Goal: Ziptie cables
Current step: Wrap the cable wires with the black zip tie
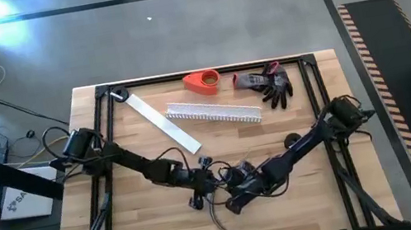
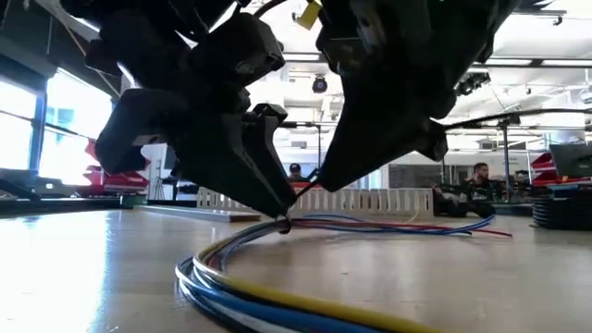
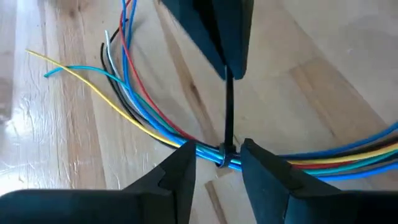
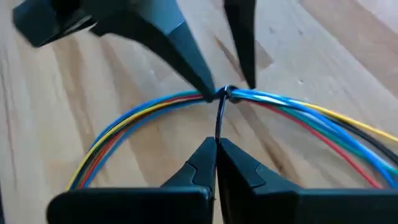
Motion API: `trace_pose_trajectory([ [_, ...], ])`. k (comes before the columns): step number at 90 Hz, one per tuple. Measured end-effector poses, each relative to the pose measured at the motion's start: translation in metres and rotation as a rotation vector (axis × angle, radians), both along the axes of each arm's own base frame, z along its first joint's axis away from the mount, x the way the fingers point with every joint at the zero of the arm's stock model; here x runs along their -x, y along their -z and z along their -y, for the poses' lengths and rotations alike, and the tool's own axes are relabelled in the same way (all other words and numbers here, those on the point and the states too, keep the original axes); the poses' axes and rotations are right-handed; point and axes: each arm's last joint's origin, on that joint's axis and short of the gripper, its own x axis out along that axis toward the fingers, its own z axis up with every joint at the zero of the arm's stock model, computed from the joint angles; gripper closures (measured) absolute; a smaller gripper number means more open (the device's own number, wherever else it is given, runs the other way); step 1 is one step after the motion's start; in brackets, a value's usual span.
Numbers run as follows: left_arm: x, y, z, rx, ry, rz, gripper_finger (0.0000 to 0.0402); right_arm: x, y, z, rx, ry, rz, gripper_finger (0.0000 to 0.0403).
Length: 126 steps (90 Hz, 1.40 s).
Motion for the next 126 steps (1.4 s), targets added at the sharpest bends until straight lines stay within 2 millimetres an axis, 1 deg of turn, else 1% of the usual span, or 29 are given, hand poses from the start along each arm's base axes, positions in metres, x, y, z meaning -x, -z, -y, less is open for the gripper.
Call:
trace_pose_trajectory([
  [14,0.000,0.000,0.002,0.022,-0.014,0.000,0.0309,0.000,0.000,0.000,0.003,0.008,0.003,0.0403],
  [29,-0.002,0.012,0.003,0.068,-0.067,-0.023,0.0323,0.000,0.001,0.002,-0.002,0.026,-0.002,0.0403],
  [41,-0.004,0.020,0.007,0.076,-0.088,-0.004,0.0337,0.000,0.001,0.002,-0.013,0.024,-0.008,0.0403],
  [52,-0.002,0.019,0.011,0.093,-0.124,0.003,0.0347,0.000,0.001,0.002,-0.015,0.021,-0.012,0.0403],
  [65,0.000,0.018,0.017,0.105,-0.131,0.011,0.0343,0.001,0.001,0.002,-0.019,0.017,-0.019,0.0403],
  [85,0.004,0.017,0.027,0.048,-0.169,0.049,0.0342,0.001,0.001,0.002,-0.017,0.017,-0.022,0.0403],
  [109,0.004,0.017,0.029,0.096,-0.195,0.056,0.0362,0.002,0.002,0.003,-0.025,0.021,-0.035,0.0403],
  [126,0.004,0.017,0.029,0.091,-0.197,0.052,0.0394,0.002,0.002,0.003,-0.031,0.026,-0.040,0.0403],
])
